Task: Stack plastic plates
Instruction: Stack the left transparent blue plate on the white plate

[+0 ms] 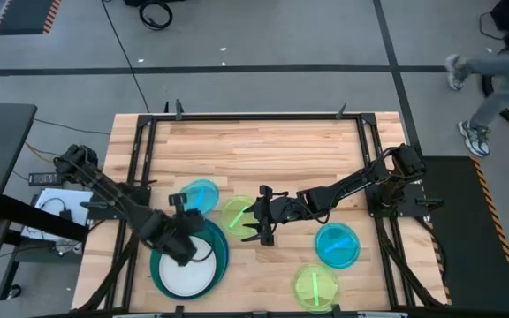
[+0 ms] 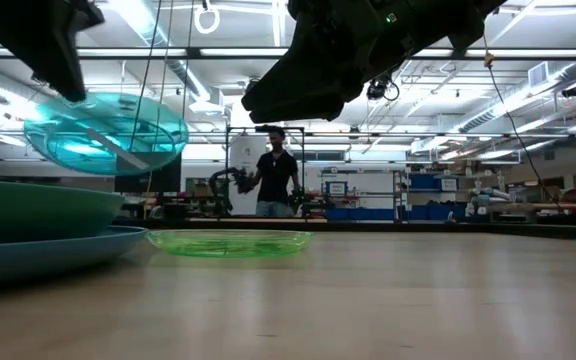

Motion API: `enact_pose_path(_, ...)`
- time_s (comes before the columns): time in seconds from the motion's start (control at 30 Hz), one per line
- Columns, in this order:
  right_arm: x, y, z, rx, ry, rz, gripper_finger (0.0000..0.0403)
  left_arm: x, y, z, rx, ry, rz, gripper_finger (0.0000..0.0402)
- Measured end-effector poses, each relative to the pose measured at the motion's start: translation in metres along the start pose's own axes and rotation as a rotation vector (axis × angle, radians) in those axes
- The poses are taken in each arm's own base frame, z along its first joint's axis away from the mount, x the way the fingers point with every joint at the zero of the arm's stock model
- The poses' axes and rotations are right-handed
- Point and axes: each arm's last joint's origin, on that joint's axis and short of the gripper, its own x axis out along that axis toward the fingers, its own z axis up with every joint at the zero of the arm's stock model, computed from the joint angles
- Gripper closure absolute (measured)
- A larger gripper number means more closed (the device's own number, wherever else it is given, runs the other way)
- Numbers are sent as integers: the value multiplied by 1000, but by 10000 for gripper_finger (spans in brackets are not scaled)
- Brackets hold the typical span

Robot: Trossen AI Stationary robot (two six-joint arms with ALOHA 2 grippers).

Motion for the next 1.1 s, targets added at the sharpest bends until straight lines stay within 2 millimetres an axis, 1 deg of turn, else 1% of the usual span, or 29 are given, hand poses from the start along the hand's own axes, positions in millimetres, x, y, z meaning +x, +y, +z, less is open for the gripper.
enact_pose_path(0.2,0,0,0,0,0,0,191,-20,-21,-13,41,-63,-72,401)
enact_pose_path(0.37,0,0,0,0,-1,-6,191,-31,-34,-25,50,-101,-132,401)
enact_pose_path(0.57,0,0,0,0,-1,-6,191,-42,-49,-32,60,-138,-240,401)
enact_pose_path(0.7,0,0,0,0,-1,-7,191,-47,-57,-36,60,-133,-317,401)
enact_pose_path(0.93,0,0,0,0,0,-8,191,-58,-64,-47,-23,-83,-391,401)
enact_pose_path(1.0,0,0,0,0,0,-8,191,-65,-66,-47,-36,-88,-411,401)
enact_pose_path(1.1,0,0,0,0,0,-8,191,-74,-67,-42,-53,-108,-438,401)
